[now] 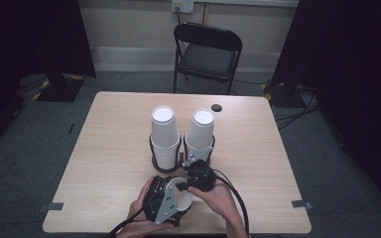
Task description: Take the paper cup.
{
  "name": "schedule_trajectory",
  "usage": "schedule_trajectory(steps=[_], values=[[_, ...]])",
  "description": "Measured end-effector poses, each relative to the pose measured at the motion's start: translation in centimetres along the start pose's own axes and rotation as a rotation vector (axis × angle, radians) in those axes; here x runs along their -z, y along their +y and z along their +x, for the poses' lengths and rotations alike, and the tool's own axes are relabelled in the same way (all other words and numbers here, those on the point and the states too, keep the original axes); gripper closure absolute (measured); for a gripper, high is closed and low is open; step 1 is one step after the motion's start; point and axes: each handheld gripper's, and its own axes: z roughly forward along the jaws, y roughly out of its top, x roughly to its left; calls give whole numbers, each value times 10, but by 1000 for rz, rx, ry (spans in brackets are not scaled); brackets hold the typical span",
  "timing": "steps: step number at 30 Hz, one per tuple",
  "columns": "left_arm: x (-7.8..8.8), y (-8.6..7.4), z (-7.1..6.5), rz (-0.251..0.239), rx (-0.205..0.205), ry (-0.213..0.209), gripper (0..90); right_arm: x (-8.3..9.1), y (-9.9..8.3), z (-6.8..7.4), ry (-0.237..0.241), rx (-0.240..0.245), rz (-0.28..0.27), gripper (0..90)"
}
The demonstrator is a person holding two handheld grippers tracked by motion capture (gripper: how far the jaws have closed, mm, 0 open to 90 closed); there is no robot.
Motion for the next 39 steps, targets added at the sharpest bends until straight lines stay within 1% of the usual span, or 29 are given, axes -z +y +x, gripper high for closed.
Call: schedule_trajectory(steps=[1,3,5,6,7,9,10,12,14,15,17,19,20,22,25,26,28,29,30,31,32,33,34,35,39], values=[[0,0,0,-3,6,-5,76,0,-1,-1,1,-2,1,883],[-1,1,-1,9,-2,-1,82,0,-3,-2,5,-11,-7,881],[-2,2,-1,8,7,14,84,0,-4,-3,-4,-13,-16,868],[-3,2,0,-1,26,15,85,1,-4,-3,-9,-17,-25,862],[-3,4,1,-10,37,13,87,2,-5,-3,-9,-23,-29,848],[-2,6,3,-24,52,17,92,3,-7,-4,-18,-32,-44,816],[-2,7,4,-21,56,15,96,5,-8,-5,-20,-38,-50,805],[-3,7,5,-22,59,18,95,9,-11,-6,-25,-43,-77,771],[-4,7,6,-28,79,16,95,12,-14,-7,-39,-51,-111,746],[-5,6,6,-31,83,14,95,14,-16,-8,-36,-57,-129,736],[-5,4,7,-35,103,17,95,16,-18,-8,-45,-61,-152,704],[-6,2,9,-39,121,13,95,18,-20,-9,-39,-70,-178,681],[-6,2,10,-35,122,17,95,18,-22,-9,-38,-71,-190,670],[-6,1,11,-49,154,11,95,19,-24,-9,-41,-72,-216,645],[-5,0,13,-47,167,-2,94,21,-26,-8,-46,-48,-252,642],[-5,-1,14,-53,185,4,94,21,-27,-8,-44,-45,-265,640],[-4,-3,16,-60,207,-5,94,23,-28,-7,-43,-49,-288,629],[-4,-3,16,-73,226,-9,94,23,-28,-7,-40,-48,-299,628],[-4,-4,18,-63,219,-4,94,24,-28,-6,-39,-46,-309,626],[-4,-5,18,-70,237,4,94,25,-28,-5,-43,-42,-318,622],[-3,-6,19,-67,240,8,94,26,-28,-5,-47,-36,-330,622],[-3,-8,21,-69,252,8,94,27,-29,-4,-47,-34,-340,623],[-2,-10,23,-75,270,12,94,28,-30,-4,-44,-35,-356,630],[-1,-12,25,-73,278,20,94,29,-31,-4,-39,-34,-372,631],[4,-20,35,-75,319,43,94,31,-35,-2,-45,-28,-441,619]])
